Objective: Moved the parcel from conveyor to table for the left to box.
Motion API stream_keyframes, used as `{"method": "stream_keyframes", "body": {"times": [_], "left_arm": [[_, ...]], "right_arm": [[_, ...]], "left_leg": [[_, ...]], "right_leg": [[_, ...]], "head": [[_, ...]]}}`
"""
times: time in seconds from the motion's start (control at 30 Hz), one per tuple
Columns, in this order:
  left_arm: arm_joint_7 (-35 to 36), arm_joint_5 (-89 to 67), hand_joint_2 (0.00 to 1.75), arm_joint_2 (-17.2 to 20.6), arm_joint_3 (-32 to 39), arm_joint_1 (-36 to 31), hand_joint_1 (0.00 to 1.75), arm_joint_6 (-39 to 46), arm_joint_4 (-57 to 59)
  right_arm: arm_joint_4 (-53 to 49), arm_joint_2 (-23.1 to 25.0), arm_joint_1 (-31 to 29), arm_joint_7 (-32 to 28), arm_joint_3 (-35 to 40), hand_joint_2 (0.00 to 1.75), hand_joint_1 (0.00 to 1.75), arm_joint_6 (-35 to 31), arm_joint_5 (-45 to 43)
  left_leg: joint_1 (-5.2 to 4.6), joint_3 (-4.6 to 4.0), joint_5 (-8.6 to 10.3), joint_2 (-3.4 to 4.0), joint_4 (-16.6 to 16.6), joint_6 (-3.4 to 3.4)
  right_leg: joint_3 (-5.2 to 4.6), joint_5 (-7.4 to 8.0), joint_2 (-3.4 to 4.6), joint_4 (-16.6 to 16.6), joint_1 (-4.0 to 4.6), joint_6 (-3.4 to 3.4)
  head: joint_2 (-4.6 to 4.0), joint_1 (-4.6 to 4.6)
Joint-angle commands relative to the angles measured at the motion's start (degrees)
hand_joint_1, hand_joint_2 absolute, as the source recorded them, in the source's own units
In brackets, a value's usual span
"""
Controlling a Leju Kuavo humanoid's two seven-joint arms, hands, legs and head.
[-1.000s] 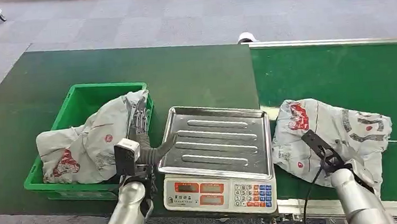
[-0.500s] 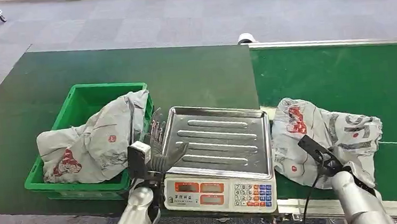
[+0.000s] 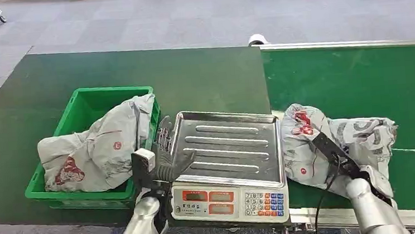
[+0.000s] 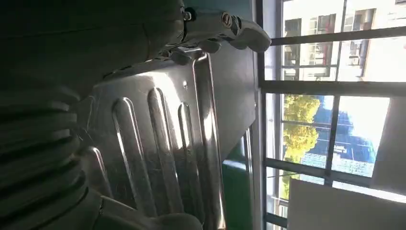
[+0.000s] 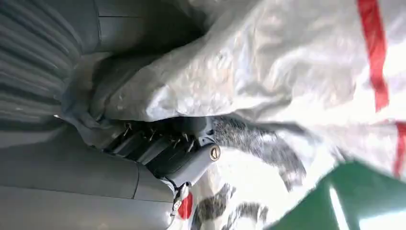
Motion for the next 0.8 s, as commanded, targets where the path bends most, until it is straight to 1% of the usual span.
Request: {"method": "stream_keyframes", "body": {"times": [0.03,0.07,0.1,0.13,0.2,0.23,0.27,0.3,0.33,0.43,0.5,0.53,0.57,0.6,0.63,0.67,0.7,0.8], "left_arm": [[0.28,1.18,1.75,1.02,2.69,-0.85,0.00,-1.37,-0.19],[0.28,1.21,1.75,1.00,2.70,-0.81,0.00,-1.41,-0.27],[0.28,1.26,1.75,0.95,2.71,-0.96,0.00,-1.47,-0.23],[0.28,1.42,1.75,0.85,2.74,-1.03,0.00,-1.69,-0.44],[0.28,1.44,1.75,0.73,2.68,-1.29,0.00,-1.80,-0.35],[0.28,1.91,1.75,0.56,2.96,-1.46,0.00,-2.12,-0.57],[0.28,2.00,1.75,0.50,3.06,-1.47,0.00,-2.10,-0.87],[0.28,2.93,1.75,0.29,3.60,-1.60,0.00,-2.91,-1.13],[0.28,2.57,1.75,0.18,3.95,-1.17,0.00,-1.88,-3.11],[0.28,2.57,1.75,0.18,3.95,-1.17,0.00,-1.88,-3.11],[0.28,2.57,1.75,0.18,3.95,-1.17,0.00,-1.88,-3.11],[0.28,1.84,1.75,0.03,3.88,-0.18,0.00,0.60,-6.86],[0.28,1.21,1.75,-0.09,3.94,0.43,0.00,2.95,-9.95],[0.28,0.09,1.75,0.25,2.43,1.71,0.00,5.37,-15.21],[0.28,-0.03,1.75,0.39,1.64,2.39,0.00,8.17,-20.27],[0.28,-0.46,1.75,0.70,0.66,2.86,0.00,10.17,-22.85],[0.28,-1.12,1.75,1.00,-0.71,3.67,0.00,13.83,-28.59],[0.28,-1.15,1.75,2.28,-3.62,5.04,0.00,20.25,-37.12]], "right_arm": [[-17.51,4.42,2.49,-11.78,-2.50,1.75,1.75,-12.22,-5.30],[-18.39,4.70,2.74,-12.73,-2.90,1.75,1.75,-12.78,-6.21],[-21.53,4.80,3.74,-13.83,-2.93,1.75,1.75,-14.29,-6.03],[-24.56,5.40,4.67,-16.81,-3.48,1.75,1.75,-16.24,-8.05],[-27.65,5.64,5.86,-18.66,-3.93,1.75,1.75,-18.10,-8.88],[-30.37,6.27,7.00,-21.44,-4.66,1.75,1.75,-20.17,-10.79],[-31.16,6.44,7.31,-21.92,-4.79,1.75,1.75,-20.66,-10.86],[-33.30,7.11,8.12,-24.36,-5.17,1.75,1.75,-22.32,-12.89],[-34.13,7.35,8.59,-25.60,-5.35,1.75,1.75,-23.16,-13.15],[-34.13,7.35,8.59,-25.60,-5.35,1.75,1.75,-23.16,-13.15],[-34.13,7.35,8.59,-25.60,-5.35,1.75,1.75,-23.16,-13.15],[-35.51,8.02,9.27,-28.18,-5.52,1.75,1.75,-24.90,-14.89],[-36.17,8.12,9.57,-29.38,-5.37,1.75,1.75,-24.18,-16.92],[-36.96,8.15,9.76,-30.67,-4.81,1.75,1.75,-22.94,-18.30],[-38.20,8.58,9.81,-31.71,-3.95,1.75,1.75,-20.85,-21.25],[-38.89,8.52,9.94,-32.33,-3.28,1.75,1.75,-19.58,-22.57],[-39.78,8.27,9.95,-33.63,-1.29,1.75,1.75,-17.07,-24.64],[-39.61,7.81,8.07,-35.14,5.00,1.75,1.75,-11.27,-27.42]], "left_leg": [[0.02,0.07,-0.03,0.17,-0.03,-0.03],[0.04,0.09,-0.03,0.20,-0.05,-0.05],[-0.01,0.01,-0.01,0.13,-0.03,-0.04],[0.02,0.08,-0.03,0.18,-0.06,-0.06],[0.03,0.10,-0.04,0.15,-0.07,-0.06],[0.01,0.07,-0.04,0.11,-0.06,-0.06],[0.03,0.14,-0.04,0.10,-0.09,-0.06],[0.03,0.08,-0.02,0.00,-0.06,-0.04],[0.03,0.02,-0.02,0.01,-0.03,-0.04],[0.06,0.11,-0.06,0.07,-0.05,-0.05],[0.04,0.01,-0.03,0.05,-0.02,-0.04],[0.01,0.08,-0.04,0.07,-0.06,-0.04],[0.06,0.11,-0.05,0.12,-0.07,-0.05],[0.07,0.16,-0.05,0.15,-0.11,-0.06],[0.07,-0.01,-0.05,0.08,0.00,-0.06],[0.07,0.06,-0.05,0.11,-0.05,-0.06],[0.06,-0.09,-0.06,0.12,0.05,-0.05],[0.03,-0.11,-0.10,0.36,0.08,-0.07]], "right_leg": [[0.02,0.02,0.11,-0.04,0.04,-0.07],[0.04,0.03,0.13,-0.06,0.05,-0.08],[-0.04,0.01,0.08,0.01,0.00,-0.06],[0.02,0.00,0.09,-0.04,0.04,-0.10],[0.05,-0.01,0.06,-0.06,0.05,-0.10],[0.01,-0.03,0.03,-0.02,0.03,-0.09],[0.08,-0.04,0.01,-0.07,0.05,-0.11],[0.06,-0.05,-0.08,-0.05,0.05,-0.09],[-0.01,-0.03,-0.05,-0.03,0.05,-0.07],[0.07,-0.04,-0.01,-0.08,0.08,-0.09],[-0.02,-0.02,0.01,-0.05,0.05,-0.04],[0.03,-0.03,0.01,-0.05,0.03,-0.06],[0.08,-0.01,0.04,-0.10,0.09,-0.08],[0.13,0.00,0.05,-0.16,0.10,-0.10],[-0.02,-0.02,0.01,-0.04,0.08,-0.07],[0.04,-0.02,0.02,-0.09,0.09,-0.09],[-0.12,-0.02,0.06,0.01,0.07,-0.06],[-0.26,0.00,0.30,0.08,0.05,-0.09]], "head": [[0.00,0.00],[0.00,0.00],[0.00,0.00],[0.00,0.00],[0.00,0.00],[0.00,0.00],[0.00,0.00],[0.00,0.00],[0.00,0.00],[0.00,0.00],[0.00,0.00],[0.00,0.00],[0.00,-0.02],[0.00,0.00],[0.00,0.00],[0.00,0.00],[0.00,0.00],[0.00,-0.02]]}}
